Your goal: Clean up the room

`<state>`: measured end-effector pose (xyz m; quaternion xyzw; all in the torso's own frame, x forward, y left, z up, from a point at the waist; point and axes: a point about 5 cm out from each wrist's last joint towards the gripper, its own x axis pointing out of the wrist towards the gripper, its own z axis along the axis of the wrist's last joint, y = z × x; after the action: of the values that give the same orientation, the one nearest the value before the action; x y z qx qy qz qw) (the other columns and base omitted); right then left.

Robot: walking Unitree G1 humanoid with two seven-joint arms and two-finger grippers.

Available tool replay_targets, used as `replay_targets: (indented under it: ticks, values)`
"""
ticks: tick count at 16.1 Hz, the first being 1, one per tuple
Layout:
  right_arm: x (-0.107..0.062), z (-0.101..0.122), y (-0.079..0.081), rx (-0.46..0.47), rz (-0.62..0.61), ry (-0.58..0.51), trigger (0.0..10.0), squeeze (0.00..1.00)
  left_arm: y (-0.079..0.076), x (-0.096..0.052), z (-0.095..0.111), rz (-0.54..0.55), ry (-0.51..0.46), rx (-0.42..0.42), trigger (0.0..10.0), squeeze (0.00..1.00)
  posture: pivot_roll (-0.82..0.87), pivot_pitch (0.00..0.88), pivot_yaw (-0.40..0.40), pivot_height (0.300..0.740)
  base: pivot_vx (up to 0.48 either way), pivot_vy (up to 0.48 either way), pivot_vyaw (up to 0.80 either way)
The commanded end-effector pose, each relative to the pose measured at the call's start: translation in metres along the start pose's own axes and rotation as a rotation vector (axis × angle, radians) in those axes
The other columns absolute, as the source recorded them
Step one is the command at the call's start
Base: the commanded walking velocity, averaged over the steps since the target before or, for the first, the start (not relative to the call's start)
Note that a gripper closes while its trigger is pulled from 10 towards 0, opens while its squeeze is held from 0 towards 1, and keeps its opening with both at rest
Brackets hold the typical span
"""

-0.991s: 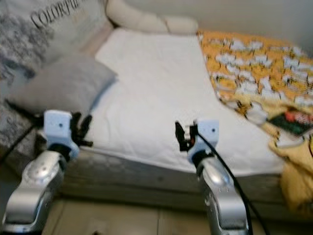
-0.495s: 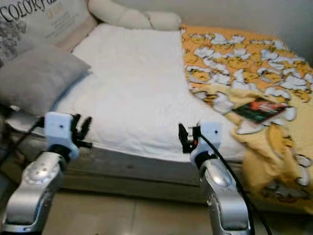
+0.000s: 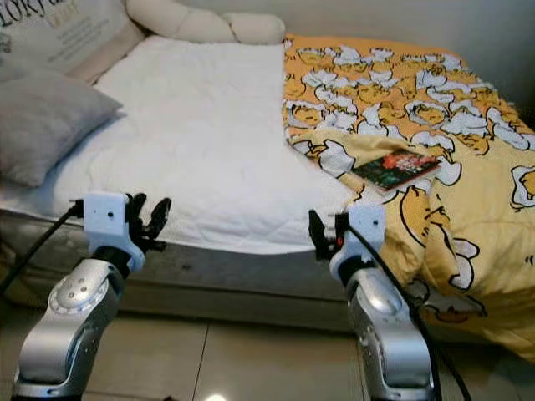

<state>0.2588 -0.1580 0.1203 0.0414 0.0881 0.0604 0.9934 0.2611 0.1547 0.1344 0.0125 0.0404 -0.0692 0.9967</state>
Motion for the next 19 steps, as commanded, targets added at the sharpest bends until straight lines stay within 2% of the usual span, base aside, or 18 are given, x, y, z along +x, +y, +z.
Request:
replay_targets:
  ticks: [1, 4, 7, 9, 10, 11, 13, 14, 15, 19]
  values:
    - [0.002, 0.000, 0.000, 0.009, -0.001, 0.002, 10.0, 1.00, 0.002, 0.002, 0.004, 0.001, -0.012, 0.005, 10.0, 1.00, -0.03, 0.000, -0.023, 0.740, 0.000, 0.000, 0.00]
    - [0.003, 0.005, -0.005, 0.007, -0.046, -0.042, 10.0, 1.00, 0.003, 0.003, 0.004, 0.005, -0.013, 0.004, 10.0, 1.00, -0.03, 0.000, -0.022, 0.740, 0.000, 0.000, -0.80]
    - [0.003, 0.008, -0.006, 0.099, -0.060, -0.037, 10.0, 1.00, 0.003, 0.005, 0.005, 0.006, -0.014, 0.012, 10.0, 1.00, -0.03, 0.000, -0.021, 0.740, 0.000, 0.000, -0.80]
    - [0.005, 0.011, -0.006, 0.057, -0.058, -0.054, 10.0, 1.00, 0.003, 0.006, 0.005, 0.006, -0.016, 0.017, 10.0, 1.00, -0.03, 0.000, -0.023, 0.740, 0.000, 0.000, -0.80]
    - [0.005, 0.010, -0.005, 0.044, -0.052, -0.046, 10.0, 0.95, 0.003, 0.006, 0.005, 0.005, -0.017, 0.018, 10.0, 1.00, -0.04, 0.000, -0.022, 0.740, 0.000, 0.000, -0.80]
    - [0.005, 0.009, -0.005, 0.020, -0.055, -0.050, 10.0, 0.00, 0.001, 0.006, 0.005, 0.000, -0.019, 0.023, 10.0, 1.00, -0.04, 0.000, -0.024, 0.740, 0.000, 0.000, -0.78]
    - [0.005, 0.011, -0.008, -0.025, -0.085, -0.069, 10.0, 0.00, 0.000, 0.006, 0.005, -0.004, -0.022, 0.026, 10.0, 1.00, -0.03, 0.000, -0.023, 0.740, 0.000, 0.000, -0.20]
    - [0.007, 0.012, -0.009, -0.081, -0.088, -0.084, 10.0, 0.00, 0.001, 0.006, 0.006, -0.006, -0.024, 0.026, 10.0, 1.00, -0.04, 0.000, -0.023, 0.740, 0.244, 0.000, 0.00]
    - [0.007, 0.008, -0.009, -0.090, -0.079, -0.053, 10.0, 0.00, 0.001, 0.006, 0.006, -0.006, -0.026, 0.025, 10.0, 1.00, -0.03, 0.000, -0.023, 0.740, 0.281, 0.000, 0.00]
    - [0.006, 0.000, -0.016, -0.044, -0.129, -0.017, 10.0, 0.00, 0.001, 0.005, 0.006, -0.005, -0.030, 0.022, 10.0, 1.00, -0.03, 0.000, -0.026, 0.740, 0.332, 0.000, 0.00]
